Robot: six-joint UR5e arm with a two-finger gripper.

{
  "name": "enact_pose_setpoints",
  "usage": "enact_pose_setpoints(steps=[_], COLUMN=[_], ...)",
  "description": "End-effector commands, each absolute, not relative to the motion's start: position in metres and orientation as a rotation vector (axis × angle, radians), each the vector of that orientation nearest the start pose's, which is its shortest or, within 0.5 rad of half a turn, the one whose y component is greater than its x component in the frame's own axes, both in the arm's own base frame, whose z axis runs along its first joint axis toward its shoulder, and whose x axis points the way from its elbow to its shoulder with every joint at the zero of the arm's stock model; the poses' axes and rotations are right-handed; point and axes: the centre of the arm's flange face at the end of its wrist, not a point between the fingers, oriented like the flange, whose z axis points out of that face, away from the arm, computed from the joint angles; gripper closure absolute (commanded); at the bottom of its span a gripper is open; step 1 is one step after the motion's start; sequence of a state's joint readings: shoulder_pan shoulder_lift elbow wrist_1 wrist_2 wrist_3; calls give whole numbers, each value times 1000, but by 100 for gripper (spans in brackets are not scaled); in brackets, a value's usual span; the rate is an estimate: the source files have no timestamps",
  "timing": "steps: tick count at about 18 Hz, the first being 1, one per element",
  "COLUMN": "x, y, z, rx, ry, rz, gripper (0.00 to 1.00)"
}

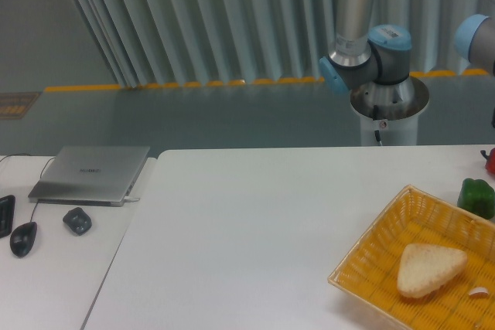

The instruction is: Place the triangular bread on the table

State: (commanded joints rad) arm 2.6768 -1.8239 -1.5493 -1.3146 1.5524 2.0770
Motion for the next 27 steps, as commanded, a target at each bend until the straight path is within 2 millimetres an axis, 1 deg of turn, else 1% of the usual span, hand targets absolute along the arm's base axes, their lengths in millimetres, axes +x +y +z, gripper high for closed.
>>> enact_pose_setpoints(steps=[4, 6, 8, 9, 10, 11, 12, 13, 15, 17, 19, 21, 23, 25, 26, 27], x=[-466, -461, -455, -454, -447, -436, -426, -418, -402, -401, -397, -399, -391, -392, -390, -392], y=[386, 386, 385, 385, 391, 401, 413, 425, 443, 450, 459, 470, 492, 504, 510, 510], z=[388, 388, 376, 374, 374, 377, 380, 378, 377, 377, 371, 365, 350, 339, 332, 333], rx=[-2760, -2759, -2754, -2768, -2814, -2901, -2937, -2966, -2998, -3009, -3011, -2995, -2988, -2969, -2960, -2956], ry=[1465, 1470, 1464, 1434, 1345, 1145, 1042, 961, 858, 784, 770, 781, 810, 830, 847, 853], rz=[41, 39, -2, -7, -11, -3, 12, 12, 16, 50, 51, 79, 91, 138, 153, 160], gripper=[0, 0, 0, 0, 0, 0, 0, 0, 0, 0, 0, 0, 0, 0, 0, 0])
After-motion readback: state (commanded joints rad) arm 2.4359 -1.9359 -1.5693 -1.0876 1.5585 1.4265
